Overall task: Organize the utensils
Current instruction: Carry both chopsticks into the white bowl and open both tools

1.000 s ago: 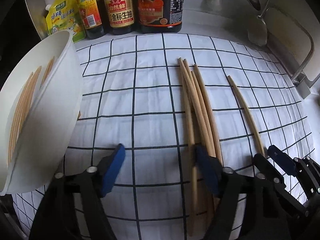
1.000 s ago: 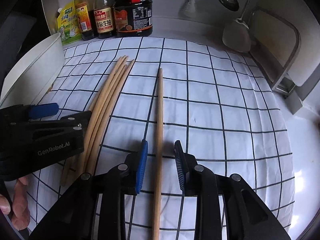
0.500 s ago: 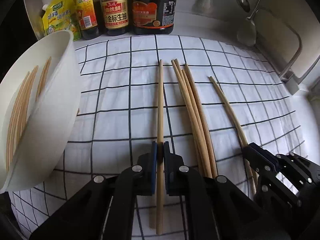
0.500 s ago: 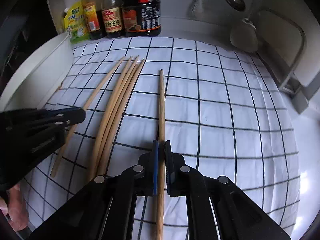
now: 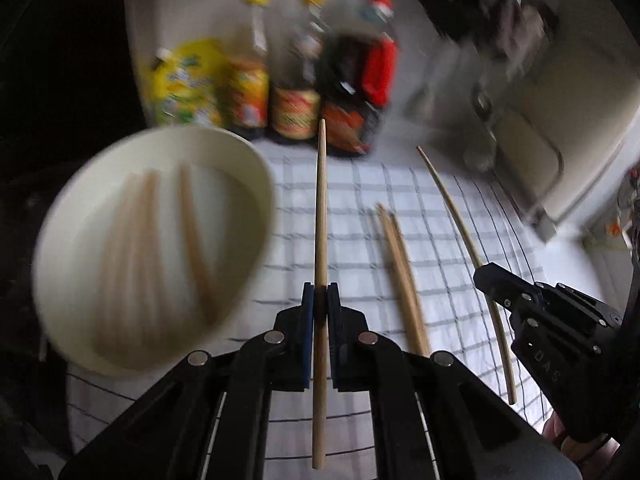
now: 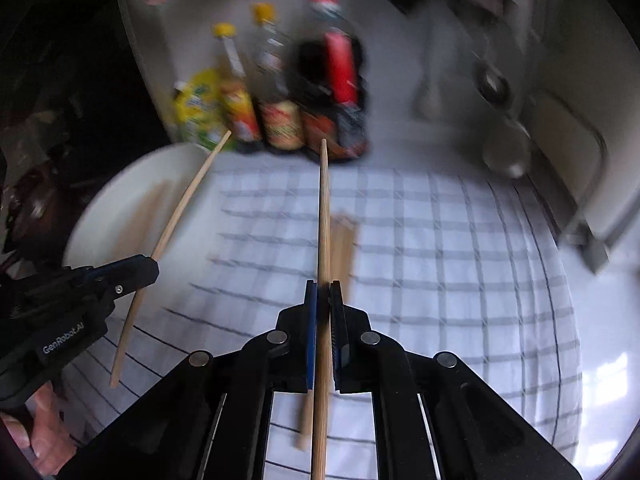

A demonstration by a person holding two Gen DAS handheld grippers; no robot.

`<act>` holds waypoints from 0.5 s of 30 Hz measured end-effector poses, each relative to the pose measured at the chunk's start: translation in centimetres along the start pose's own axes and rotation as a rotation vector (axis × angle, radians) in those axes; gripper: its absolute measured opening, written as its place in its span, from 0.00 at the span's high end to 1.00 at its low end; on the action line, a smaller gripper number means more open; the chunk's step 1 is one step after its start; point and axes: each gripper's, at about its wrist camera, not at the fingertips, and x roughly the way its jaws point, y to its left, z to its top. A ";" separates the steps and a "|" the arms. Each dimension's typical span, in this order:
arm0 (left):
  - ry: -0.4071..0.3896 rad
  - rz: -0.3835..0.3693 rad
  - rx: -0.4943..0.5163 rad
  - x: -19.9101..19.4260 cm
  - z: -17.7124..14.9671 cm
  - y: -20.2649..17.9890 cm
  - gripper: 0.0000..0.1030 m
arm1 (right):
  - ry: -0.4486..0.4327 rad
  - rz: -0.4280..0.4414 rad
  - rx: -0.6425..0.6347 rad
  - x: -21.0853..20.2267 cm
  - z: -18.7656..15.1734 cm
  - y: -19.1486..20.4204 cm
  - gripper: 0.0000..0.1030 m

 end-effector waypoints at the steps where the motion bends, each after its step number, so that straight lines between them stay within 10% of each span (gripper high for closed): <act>1: -0.011 0.012 -0.010 -0.6 0.4 0.8 0.93 | -0.010 0.016 -0.010 -0.1 0.6 1.0 0.94; 15: -0.042 0.153 -0.117 -1.1 4.0 15.2 0.93 | 0.030 0.198 -0.074 8.0 6.8 14.8 0.94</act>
